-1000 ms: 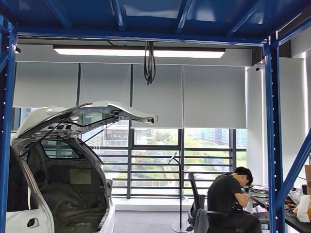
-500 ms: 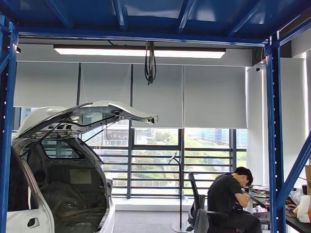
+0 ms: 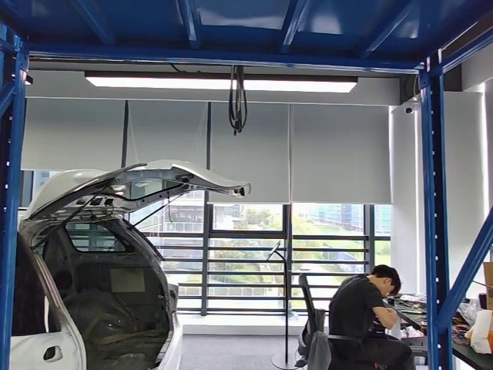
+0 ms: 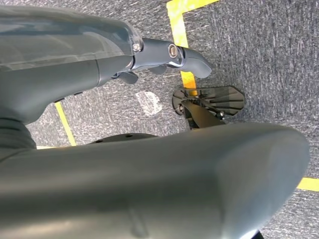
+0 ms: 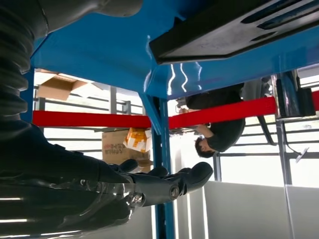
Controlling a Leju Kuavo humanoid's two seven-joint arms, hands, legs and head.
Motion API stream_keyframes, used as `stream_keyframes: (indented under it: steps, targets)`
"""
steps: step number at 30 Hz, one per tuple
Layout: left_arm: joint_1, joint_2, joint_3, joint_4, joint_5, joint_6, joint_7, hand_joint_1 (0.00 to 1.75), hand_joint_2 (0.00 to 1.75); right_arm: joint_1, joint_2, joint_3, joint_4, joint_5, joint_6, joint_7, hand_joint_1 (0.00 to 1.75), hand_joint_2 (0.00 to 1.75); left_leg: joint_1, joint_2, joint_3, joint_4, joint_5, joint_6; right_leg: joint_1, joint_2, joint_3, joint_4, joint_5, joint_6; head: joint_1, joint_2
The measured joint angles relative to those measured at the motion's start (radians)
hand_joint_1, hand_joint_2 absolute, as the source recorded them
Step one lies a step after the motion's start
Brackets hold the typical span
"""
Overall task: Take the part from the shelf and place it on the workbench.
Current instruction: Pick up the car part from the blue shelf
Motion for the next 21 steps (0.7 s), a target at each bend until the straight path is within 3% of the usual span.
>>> stream_keyframes:
  steps: [21]
  targets:
    - [-0.001, 0.000, 0.000, 0.000, -0.012, -0.007, -0.006, 0.00, 0.00, -0.103, -0.002, -0.045, 0.146, 0.038, 0.022, 0.027, 0.00, 1.75, 0.000, 0.000, 0.000, 0.000, 0.000, 0.000, 0.000, 0.000, 0.000, 0.000, 0.000, 0.000, 0.000, 0.000]
